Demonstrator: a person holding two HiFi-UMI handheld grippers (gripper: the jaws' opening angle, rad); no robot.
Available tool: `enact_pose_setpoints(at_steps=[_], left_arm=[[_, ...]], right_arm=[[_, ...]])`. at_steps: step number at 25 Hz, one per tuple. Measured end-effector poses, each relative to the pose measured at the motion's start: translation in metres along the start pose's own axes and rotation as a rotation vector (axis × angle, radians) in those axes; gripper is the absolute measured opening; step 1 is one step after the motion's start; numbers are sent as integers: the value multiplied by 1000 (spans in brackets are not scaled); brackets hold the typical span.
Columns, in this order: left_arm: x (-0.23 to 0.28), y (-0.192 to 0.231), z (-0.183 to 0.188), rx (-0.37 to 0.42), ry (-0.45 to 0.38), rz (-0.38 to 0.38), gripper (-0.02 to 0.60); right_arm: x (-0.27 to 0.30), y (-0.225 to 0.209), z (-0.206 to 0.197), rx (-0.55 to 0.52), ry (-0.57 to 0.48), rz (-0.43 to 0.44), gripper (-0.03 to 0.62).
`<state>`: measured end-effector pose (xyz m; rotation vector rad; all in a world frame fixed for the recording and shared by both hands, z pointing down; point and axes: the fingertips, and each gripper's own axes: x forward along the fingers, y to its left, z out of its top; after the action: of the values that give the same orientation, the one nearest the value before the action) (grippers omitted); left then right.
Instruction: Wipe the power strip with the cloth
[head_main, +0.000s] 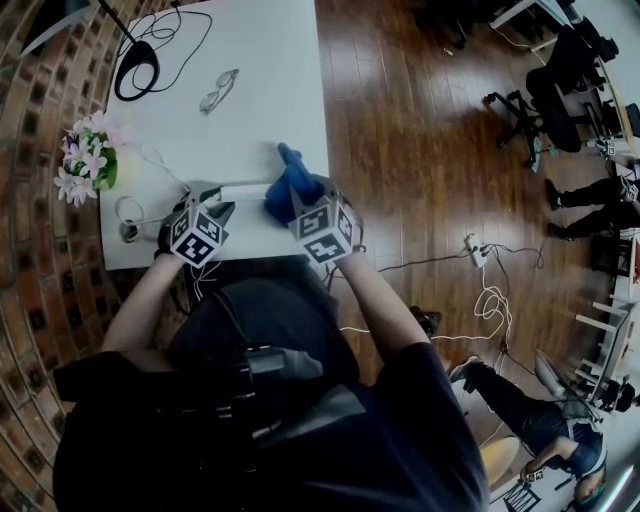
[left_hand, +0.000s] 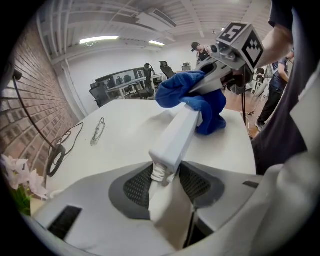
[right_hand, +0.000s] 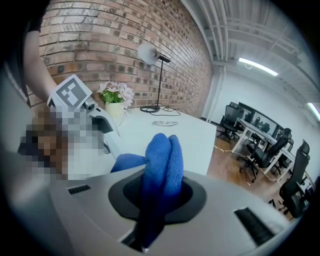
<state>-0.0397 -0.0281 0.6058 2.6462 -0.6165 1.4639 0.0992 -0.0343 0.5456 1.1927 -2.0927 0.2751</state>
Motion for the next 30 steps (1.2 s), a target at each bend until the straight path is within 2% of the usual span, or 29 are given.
enact_pose_setpoints(at_steps=[9,16,18,20,22,25,30], left_arm=[[0,2,1,-35,-6,6,179],[1,1,2,-28,-5,-8,178],[0,2,1,-29,-6,-8,178],[0,1,0,-36,-8,-6,178],[0,2,0,-38,-7,-6,176],[1,3,1,-33,-1,-12,173],[1,1,1,-33,3,-18,173]], right_arm=[[-9,-16,-11,26,32,-35,35],[-13,-26,-19,49,43,-62,35],[-12,-29,-38,24,135,-69,34],[-12,-24,-64,-44,224,-41,33],[-15,-20,-71,-37,209,-30,32],[-18,-29,-61,66,159,-62,32],[-18,-32,-43,2,161,-77,34]])
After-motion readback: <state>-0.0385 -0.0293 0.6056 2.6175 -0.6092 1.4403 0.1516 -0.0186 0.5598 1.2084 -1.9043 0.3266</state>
